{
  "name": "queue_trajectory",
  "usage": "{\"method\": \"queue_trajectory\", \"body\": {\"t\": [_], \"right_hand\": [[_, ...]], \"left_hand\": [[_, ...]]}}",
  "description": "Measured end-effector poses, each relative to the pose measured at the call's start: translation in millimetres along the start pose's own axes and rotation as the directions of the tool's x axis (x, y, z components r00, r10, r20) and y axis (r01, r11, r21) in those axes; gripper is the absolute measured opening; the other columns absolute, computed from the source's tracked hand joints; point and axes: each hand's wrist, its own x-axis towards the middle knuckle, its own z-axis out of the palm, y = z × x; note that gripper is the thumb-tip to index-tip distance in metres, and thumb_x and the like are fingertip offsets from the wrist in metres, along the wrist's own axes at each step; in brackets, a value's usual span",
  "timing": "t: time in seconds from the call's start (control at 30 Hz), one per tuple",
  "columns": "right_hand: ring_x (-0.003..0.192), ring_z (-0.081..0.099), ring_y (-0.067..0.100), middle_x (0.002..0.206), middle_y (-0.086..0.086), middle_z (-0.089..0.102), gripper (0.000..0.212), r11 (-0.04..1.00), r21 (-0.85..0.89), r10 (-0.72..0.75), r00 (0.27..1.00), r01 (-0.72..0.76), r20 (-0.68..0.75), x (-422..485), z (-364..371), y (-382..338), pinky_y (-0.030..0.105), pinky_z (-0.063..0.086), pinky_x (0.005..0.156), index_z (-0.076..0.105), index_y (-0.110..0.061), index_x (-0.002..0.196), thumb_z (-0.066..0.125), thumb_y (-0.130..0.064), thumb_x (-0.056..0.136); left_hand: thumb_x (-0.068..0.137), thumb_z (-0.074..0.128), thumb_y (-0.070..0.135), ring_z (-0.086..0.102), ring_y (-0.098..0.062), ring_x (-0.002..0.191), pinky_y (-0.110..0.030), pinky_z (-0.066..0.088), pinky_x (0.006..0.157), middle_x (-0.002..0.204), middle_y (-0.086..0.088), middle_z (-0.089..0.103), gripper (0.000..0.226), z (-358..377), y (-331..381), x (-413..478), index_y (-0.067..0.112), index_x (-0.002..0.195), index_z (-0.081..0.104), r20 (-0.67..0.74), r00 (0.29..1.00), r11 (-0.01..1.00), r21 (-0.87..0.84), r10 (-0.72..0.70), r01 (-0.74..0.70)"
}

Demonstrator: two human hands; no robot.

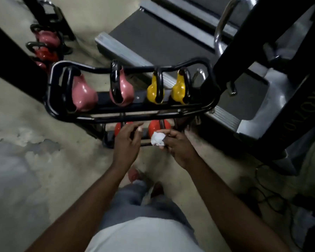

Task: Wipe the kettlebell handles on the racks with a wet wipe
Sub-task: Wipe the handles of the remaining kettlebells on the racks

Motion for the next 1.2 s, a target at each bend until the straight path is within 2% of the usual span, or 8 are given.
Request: {"method": "queue_trajectory", "body": {"t": [0.17,0.27,0.37,0.47,0.67,0.87,1.07,1.2], "right_hand": [[0.086,0.071,0.019,0.101,0.015,0.071,0.023,0.970,0.180,0.147,0.984,-0.163,0.100,-2.2,32.9,47.7,0.024,0.058,0.075,0.067,-0.002,0.107,0.052,0.008,0.092],[0.096,0.068,0.019,0.106,0.010,0.071,0.027,0.981,0.055,0.177,0.978,-0.183,0.111,-0.7,50.7,81.2,0.026,0.054,0.086,0.069,-0.005,0.111,0.063,0.006,0.087],[0.079,0.063,0.012,0.090,0.001,0.071,0.021,0.974,-0.136,0.189,0.981,-0.181,0.048,7.0,66.7,115.9,0.020,0.050,0.070,0.070,-0.004,0.109,0.065,0.002,0.089],[0.068,0.058,0.009,0.088,0.008,0.067,0.019,0.948,-0.293,0.114,0.992,-0.126,-0.055,33.6,80.1,152.3,0.015,0.043,0.057,0.067,0.002,0.107,0.068,-0.002,0.088],[0.093,0.069,0.019,0.096,-0.003,0.075,0.022,0.830,-0.558,-0.042,0.995,-0.016,-0.091,143.1,74.4,264.4,0.050,0.053,0.091,0.073,-0.023,0.089,0.071,-0.041,0.075],[0.088,0.067,0.021,0.090,0.001,0.072,0.015,0.775,-0.597,-0.305,0.950,0.206,-0.068,249.6,82.6,287.0,0.048,0.054,0.088,0.069,-0.022,0.090,0.068,-0.013,0.078],[0.086,0.066,0.009,0.091,-0.008,0.070,0.034,0.523,-0.751,-0.568,0.822,0.403,0.045,324.6,65.4,287.7,0.036,0.055,0.082,0.069,-0.035,0.087,0.069,-0.001,0.079],[0.087,0.064,0.016,0.096,0.001,0.065,0.026,0.122,-0.840,-0.716,0.633,0.529,0.295,341.7,61.6,302.2,0.038,0.054,0.076,0.072,-0.022,0.106,0.063,-0.010,0.085]], "left_hand": [[0.097,0.055,0.018,0.065,-0.013,0.089,-0.034,0.056,0.081,0.102,0.004,0.066,0.021,-38.1,-75.7,-41.4,0.019,0.113,0.069,0.027,0.982,0.979,0.086,-0.185,0.182],[0.094,0.057,0.011,0.063,-0.015,0.089,-0.031,0.052,0.081,0.101,-0.001,0.067,0.023,-61.4,-113.8,-50.2,0.016,0.112,0.070,0.110,0.979,0.966,0.211,-0.173,0.147],[0.092,0.058,0.006,0.064,-0.023,0.097,-0.028,0.048,0.084,0.108,-0.008,0.069,0.025,-77.5,-156.9,-50.0,0.011,0.113,0.071,0.201,0.960,0.949,0.286,-0.194,0.132],[0.095,0.057,0.009,0.065,-0.025,0.098,-0.023,0.045,0.083,0.113,-0.009,0.069,0.024,-84.8,-211.4,-40.7,0.010,0.114,0.071,0.280,0.934,0.936,0.331,-0.221,0.122],[0.093,0.060,0.009,0.064,-0.029,0.106,-0.021,0.042,0.083,0.118,-0.012,0.068,0.025,-72.7,-315.4,-0.8,0.007,0.116,0.070,0.386,0.899,0.929,0.365,-0.209,0.059],[0.092,0.055,0.038,0.061,-0.021,0.114,-0.039,0.050,0.097,0.123,-0.005,0.065,0.040,0.0,-406.7,100.1,0.016,0.124,0.063,0.431,0.901,0.960,0.267,-0.037,-0.088],[0.090,0.067,0.026,0.047,-0.014,0.132,-0.027,0.033,0.113,0.140,-0.006,0.055,0.043,47.5,-450.5,177.5,0.023,0.132,0.061,0.298,0.914,0.931,0.152,0.277,-0.332],[0.082,0.069,0.052,0.047,0.000,0.130,-0.031,0.038,0.112,0.145,0.008,0.052,0.044,62.4,-481.8,183.7,0.041,0.125,0.064,0.320,0.912,0.964,-0.018,0.258,-0.266]]}}
